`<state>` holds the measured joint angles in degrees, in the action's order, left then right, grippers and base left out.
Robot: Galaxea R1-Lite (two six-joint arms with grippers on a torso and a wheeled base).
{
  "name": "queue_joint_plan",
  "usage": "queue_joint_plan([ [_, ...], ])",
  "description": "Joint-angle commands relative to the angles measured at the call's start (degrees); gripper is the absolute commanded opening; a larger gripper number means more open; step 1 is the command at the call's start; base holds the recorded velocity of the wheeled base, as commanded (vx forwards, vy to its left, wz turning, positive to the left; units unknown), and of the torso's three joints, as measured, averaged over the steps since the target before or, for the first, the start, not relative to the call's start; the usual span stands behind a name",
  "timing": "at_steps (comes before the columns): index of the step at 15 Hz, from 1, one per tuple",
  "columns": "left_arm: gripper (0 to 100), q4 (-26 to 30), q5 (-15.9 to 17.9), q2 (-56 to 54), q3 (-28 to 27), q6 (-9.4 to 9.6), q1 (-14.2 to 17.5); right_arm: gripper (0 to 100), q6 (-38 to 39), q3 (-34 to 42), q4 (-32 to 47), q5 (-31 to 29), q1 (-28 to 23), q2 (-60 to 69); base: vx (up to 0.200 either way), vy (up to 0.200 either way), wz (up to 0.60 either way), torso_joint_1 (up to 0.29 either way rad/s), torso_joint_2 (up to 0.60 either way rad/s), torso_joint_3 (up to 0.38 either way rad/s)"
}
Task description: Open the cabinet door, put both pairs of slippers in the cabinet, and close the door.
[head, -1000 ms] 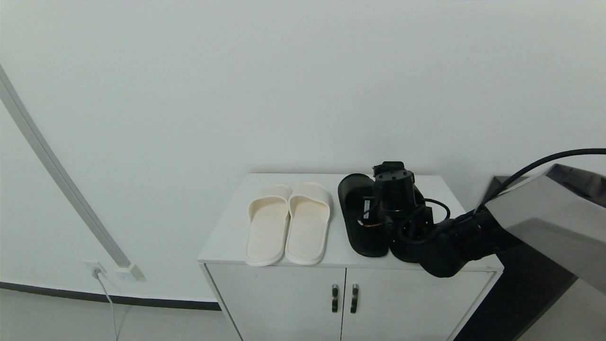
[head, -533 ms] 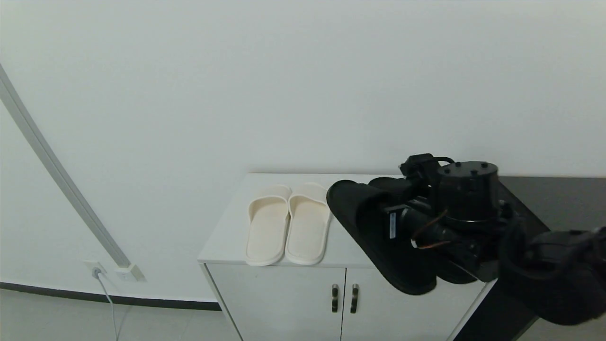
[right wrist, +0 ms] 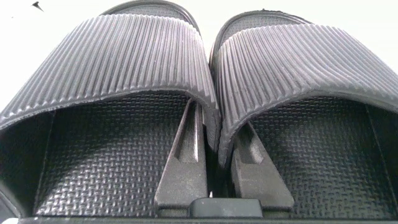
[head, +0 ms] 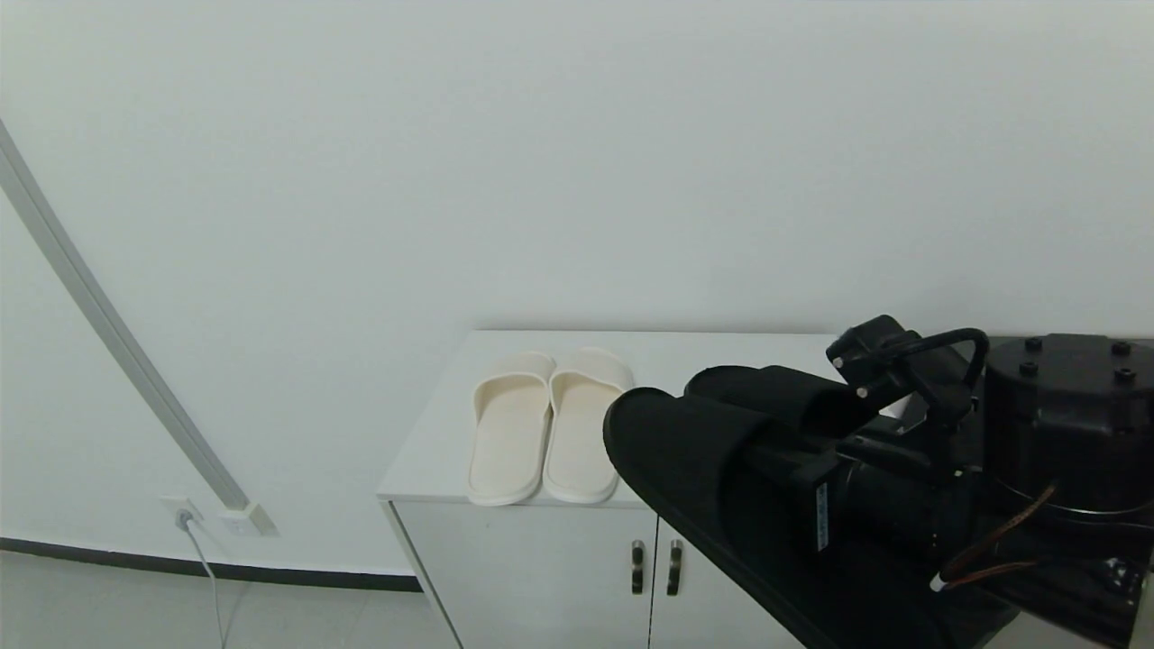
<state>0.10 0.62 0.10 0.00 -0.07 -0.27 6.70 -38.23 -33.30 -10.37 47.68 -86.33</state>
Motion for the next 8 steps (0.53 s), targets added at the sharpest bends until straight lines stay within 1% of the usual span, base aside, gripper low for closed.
queue_joint_plan([
  [1, 0, 0.0, 0.0, 0.0, 0.0, -0.01, 0.0, 0, 0.2, 0.1, -0.1, 0.1, 0.1, 0.8, 0.0, 0.0, 0.0, 0.0, 0.0, 0.0],
  [3, 0, 0.0, 0.0, 0.0, 0.0, -0.1, 0.0, 0, 0.2, 0.2, 0.1, 0.1, 0.1, 0.9, 0.0, 0.0, 0.0, 0.0, 0.0, 0.0],
  [8, 0, 0.0, 0.1, 0.0, 0.0, -0.1, 0.0, 0, 0.2, 0.9, 0.1, 0.3, 0.1, 0.8, -0.2, 0.0, 0.0, 0.006, 0.0, 0.003],
])
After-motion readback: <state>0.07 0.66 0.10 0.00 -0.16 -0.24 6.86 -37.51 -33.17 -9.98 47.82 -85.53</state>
